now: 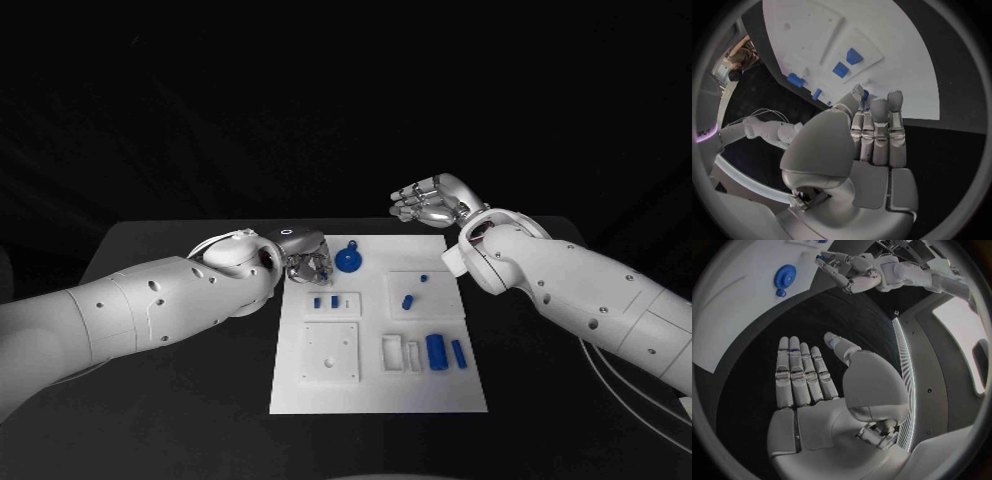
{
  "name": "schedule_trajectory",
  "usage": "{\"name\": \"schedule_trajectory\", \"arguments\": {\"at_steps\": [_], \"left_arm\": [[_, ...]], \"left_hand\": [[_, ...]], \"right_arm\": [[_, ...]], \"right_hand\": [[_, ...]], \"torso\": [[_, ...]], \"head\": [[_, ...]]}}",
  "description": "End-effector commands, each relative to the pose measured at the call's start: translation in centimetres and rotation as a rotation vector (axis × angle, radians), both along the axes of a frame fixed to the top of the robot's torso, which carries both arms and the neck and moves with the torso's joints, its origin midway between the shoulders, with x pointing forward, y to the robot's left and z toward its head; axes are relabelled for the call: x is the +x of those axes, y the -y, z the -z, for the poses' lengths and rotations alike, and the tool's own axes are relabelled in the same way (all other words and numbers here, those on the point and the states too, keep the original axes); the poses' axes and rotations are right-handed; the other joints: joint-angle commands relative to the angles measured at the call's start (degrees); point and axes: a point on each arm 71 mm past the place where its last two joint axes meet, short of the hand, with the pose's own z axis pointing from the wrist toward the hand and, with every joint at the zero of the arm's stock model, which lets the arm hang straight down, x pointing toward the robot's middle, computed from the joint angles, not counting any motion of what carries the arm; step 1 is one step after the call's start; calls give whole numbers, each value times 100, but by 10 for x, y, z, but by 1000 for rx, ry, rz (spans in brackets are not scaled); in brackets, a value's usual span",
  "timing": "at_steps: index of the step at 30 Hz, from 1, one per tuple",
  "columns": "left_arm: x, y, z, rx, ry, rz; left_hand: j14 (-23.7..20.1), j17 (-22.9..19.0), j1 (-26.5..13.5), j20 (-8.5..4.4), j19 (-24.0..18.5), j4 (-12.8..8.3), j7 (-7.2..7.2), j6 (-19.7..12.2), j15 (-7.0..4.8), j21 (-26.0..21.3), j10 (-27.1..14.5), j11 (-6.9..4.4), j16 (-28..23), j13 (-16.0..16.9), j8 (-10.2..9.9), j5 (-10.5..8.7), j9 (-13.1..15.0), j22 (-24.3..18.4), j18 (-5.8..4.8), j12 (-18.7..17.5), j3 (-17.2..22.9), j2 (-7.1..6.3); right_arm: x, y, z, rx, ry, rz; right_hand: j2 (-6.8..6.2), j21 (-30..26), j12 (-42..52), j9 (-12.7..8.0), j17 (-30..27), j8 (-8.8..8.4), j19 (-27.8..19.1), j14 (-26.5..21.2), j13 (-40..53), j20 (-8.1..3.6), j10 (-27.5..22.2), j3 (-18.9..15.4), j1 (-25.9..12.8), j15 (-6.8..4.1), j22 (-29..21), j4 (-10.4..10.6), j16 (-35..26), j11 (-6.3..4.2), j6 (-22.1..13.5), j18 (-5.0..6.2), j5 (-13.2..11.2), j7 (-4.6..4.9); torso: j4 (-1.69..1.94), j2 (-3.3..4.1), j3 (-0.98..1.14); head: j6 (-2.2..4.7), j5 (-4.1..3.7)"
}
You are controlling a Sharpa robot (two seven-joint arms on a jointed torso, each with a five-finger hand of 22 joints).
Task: Assemble the parts on the task board
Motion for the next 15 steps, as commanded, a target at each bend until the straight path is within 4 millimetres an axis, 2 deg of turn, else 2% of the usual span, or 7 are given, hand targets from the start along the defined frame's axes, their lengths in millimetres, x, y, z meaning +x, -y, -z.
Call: {"name": "schedule_trajectory", "arguments": {"at_steps": [1,15], "left_arm": [[0,2,3,2,-18,-7],[1,9,13,11,-37,-2]], "left_hand": [[-39,-7,20,7,-45,11,-7,-41,13,37,31,-72,17,8,20,-38,5,118,58,10,-17,46],[-38,-15,21,9,-41,38,-7,-57,14,34,19,-70,21,8,20,-59,5,114,57,12,-37,50]], "right_arm": [[-1,-2,0,0,-2,-19],[-1,-3,0,0,-3,-22]], "right_hand": [[16,-14,-14,-7,-5,-1,-22,-34,4,10,-33,-7,-30,9,-8,33,-8,7,-53,-63,25,-5],[19,-11,-13,-6,-4,-1,-21,-31,4,10,-29,-15,-29,8,-7,16,-7,7,-49,-61,39,-6]], "torso": [[-3,-1,5],[-4,-4,5]], "head": [[0,3],[-6,-1]]}}
